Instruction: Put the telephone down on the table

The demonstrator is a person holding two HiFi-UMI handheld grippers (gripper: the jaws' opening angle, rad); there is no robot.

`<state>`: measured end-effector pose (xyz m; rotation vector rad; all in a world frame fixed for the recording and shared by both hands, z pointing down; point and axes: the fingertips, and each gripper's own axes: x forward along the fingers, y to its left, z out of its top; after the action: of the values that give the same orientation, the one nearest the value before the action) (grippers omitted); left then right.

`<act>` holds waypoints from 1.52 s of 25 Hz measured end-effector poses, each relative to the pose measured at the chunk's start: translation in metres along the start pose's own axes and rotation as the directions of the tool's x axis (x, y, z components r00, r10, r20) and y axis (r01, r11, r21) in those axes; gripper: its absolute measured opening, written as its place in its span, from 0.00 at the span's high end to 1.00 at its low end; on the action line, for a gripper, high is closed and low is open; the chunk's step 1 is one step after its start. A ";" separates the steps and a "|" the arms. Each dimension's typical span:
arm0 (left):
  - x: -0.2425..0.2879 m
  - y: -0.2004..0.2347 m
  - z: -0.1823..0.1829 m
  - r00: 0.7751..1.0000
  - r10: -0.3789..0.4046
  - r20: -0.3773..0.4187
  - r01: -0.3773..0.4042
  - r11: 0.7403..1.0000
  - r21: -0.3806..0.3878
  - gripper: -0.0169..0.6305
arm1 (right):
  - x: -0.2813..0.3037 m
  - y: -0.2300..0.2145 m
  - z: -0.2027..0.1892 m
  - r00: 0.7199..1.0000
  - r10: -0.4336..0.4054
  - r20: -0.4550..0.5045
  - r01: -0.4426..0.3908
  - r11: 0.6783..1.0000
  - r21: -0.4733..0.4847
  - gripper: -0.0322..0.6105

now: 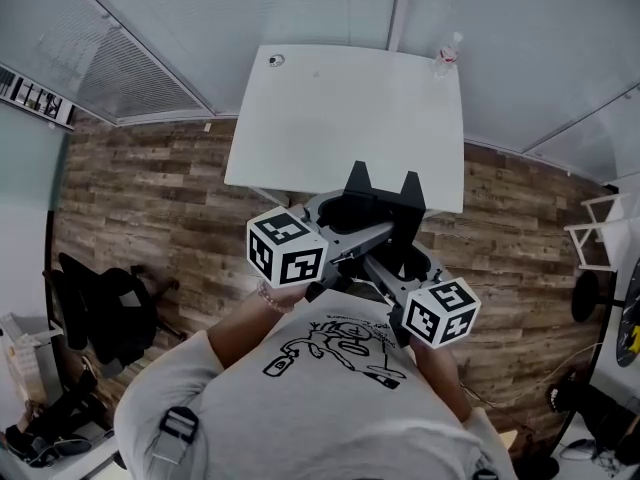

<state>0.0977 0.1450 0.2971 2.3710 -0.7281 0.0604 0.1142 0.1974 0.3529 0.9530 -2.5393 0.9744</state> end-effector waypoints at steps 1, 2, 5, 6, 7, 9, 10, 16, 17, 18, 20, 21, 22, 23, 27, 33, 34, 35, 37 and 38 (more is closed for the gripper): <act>0.001 0.000 -0.002 1.000 0.005 0.002 -0.005 1.000 -0.003 0.51 | 0.000 -0.001 -0.001 1.000 0.004 -0.004 -0.004 1.000 -0.002 0.52; 0.001 0.001 -0.003 1.000 0.010 0.004 -0.010 1.000 -0.007 0.51 | 0.000 -0.002 -0.002 1.000 0.008 -0.008 -0.008 1.000 -0.005 0.52; -0.001 0.001 -0.006 1.000 0.022 0.006 -0.022 1.000 -0.014 0.51 | 0.000 -0.001 -0.005 1.000 0.020 -0.018 -0.020 1.000 -0.006 0.52; -0.001 0.002 -0.007 1.000 0.025 0.006 -0.025 1.000 -0.015 0.51 | 0.001 -0.001 -0.006 1.000 0.023 -0.020 -0.023 1.000 -0.004 0.52; -0.001 0.003 -0.007 1.000 0.027 0.006 -0.027 1.000 -0.016 0.51 | 0.002 -0.001 -0.007 0.999 0.025 -0.022 -0.025 1.000 -0.002 0.52; -0.001 0.007 -0.007 1.000 0.030 0.006 -0.030 0.999 -0.022 0.51 | 0.005 -0.002 -0.007 0.999 0.027 -0.026 -0.027 1.000 0.000 0.52; -0.001 0.009 -0.008 0.999 0.031 0.007 -0.031 0.999 -0.027 0.51 | 0.007 -0.003 -0.007 0.999 0.027 -0.029 -0.027 1.000 0.001 0.52; 0.006 0.029 -0.007 1.000 0.025 -0.001 -0.025 0.999 -0.042 0.51 | 0.023 -0.015 -0.005 0.999 0.018 -0.045 -0.017 1.000 0.011 0.52; 0.006 0.034 -0.006 1.000 0.026 -0.003 -0.026 0.999 -0.045 0.51 | 0.028 -0.016 -0.004 0.999 0.018 -0.046 -0.017 1.000 0.014 0.52; 0.005 0.040 -0.004 1.000 0.027 -0.003 -0.027 0.998 -0.048 0.51 | 0.033 -0.016 -0.002 0.999 0.018 -0.048 -0.018 1.000 0.018 0.52; 0.002 0.049 0.002 1.000 0.029 -0.003 -0.029 0.998 -0.053 0.51 | 0.042 -0.015 0.004 0.998 0.020 -0.052 -0.019 1.000 0.020 0.52; 0.001 0.054 0.006 1.000 0.030 -0.002 -0.030 0.998 -0.053 0.51 | 0.047 -0.015 0.008 0.998 0.021 -0.054 -0.020 1.000 0.019 0.52; 0.002 0.060 0.011 1.000 0.031 -0.001 -0.031 0.998 -0.054 0.51 | 0.053 -0.017 0.013 0.998 0.022 -0.057 -0.021 1.000 0.017 0.52; 0.003 0.068 0.016 0.999 0.032 0.001 -0.032 0.998 -0.055 0.51 | 0.061 -0.019 0.018 0.998 0.022 -0.060 -0.021 1.000 0.014 0.52; 0.006 0.104 0.041 0.999 0.037 0.006 -0.037 0.997 -0.068 0.51 | 0.094 -0.029 0.043 0.997 0.026 -0.071 -0.025 1.000 0.014 0.52; 0.005 0.159 0.085 0.999 0.048 0.019 -0.047 0.996 -0.069 0.51 | 0.148 -0.040 0.088 0.996 0.037 -0.081 -0.037 0.999 -0.001 0.52; 0.005 0.168 0.093 0.999 0.050 0.023 -0.048 0.997 -0.068 0.51 | 0.157 -0.041 0.096 0.996 0.039 -0.081 -0.039 0.999 -0.004 0.52; 0.004 0.176 0.102 0.998 0.051 0.026 -0.049 0.997 -0.065 0.51 | 0.166 -0.042 0.104 0.996 0.040 -0.080 -0.041 0.999 -0.007 0.52; 0.004 0.193 0.118 0.998 0.052 0.032 -0.050 0.997 -0.061 0.51 | 0.183 -0.045 0.120 0.996 0.041 -0.078 -0.042 0.999 -0.014 0.52; 0.003 0.201 0.125 0.998 0.052 0.036 -0.050 0.997 -0.059 0.51 | 0.191 -0.046 0.127 0.996 0.041 -0.078 -0.042 0.999 -0.018 0.52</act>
<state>-0.0207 -0.0594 0.3144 2.3037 -0.7973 0.0165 0.0002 -0.0069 0.3669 0.8437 -2.5090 0.9770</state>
